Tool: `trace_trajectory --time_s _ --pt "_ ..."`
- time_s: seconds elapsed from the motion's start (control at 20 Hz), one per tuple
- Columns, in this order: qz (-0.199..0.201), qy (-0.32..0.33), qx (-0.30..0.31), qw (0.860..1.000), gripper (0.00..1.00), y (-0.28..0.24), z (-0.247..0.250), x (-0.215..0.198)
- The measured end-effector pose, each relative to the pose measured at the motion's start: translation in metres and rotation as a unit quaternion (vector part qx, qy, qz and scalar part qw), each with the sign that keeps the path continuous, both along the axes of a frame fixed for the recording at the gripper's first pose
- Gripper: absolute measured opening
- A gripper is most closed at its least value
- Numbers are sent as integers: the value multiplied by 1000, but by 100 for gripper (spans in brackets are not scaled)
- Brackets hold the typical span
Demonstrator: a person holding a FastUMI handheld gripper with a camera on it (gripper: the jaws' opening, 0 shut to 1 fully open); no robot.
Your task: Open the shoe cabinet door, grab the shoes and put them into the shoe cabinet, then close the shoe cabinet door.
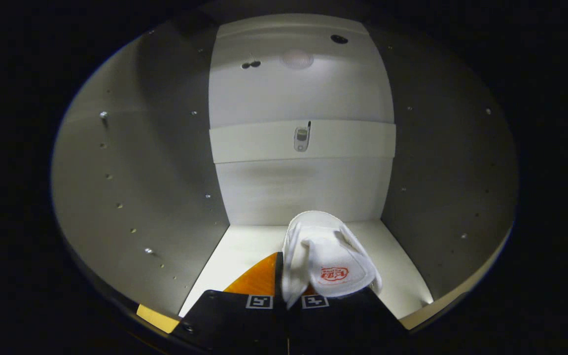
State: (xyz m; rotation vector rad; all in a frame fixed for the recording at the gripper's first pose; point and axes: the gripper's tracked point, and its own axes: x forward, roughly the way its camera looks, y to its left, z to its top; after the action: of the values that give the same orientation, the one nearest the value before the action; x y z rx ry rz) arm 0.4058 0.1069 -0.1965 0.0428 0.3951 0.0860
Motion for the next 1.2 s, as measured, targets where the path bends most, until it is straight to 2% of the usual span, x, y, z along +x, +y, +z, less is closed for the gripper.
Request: trace_trajectory --time_s 0.1,0.25,0.4,0.65,0.8,1.15,1.2 --pt "-10 16 -1 1000 6 -2 -18 18" --pt "-4 37 -11 999 6 1 -39 32" --pt "2 53 -26 998 7 6 -54 35" --pt "-13 61 -35 997 11 4 -56 29" --pt "-14 68 3 998 21 5 -56 21" --pt "17 49 20 998 56 14 -33 -17" --pt "19 45 22 999 68 13 -27 -23"
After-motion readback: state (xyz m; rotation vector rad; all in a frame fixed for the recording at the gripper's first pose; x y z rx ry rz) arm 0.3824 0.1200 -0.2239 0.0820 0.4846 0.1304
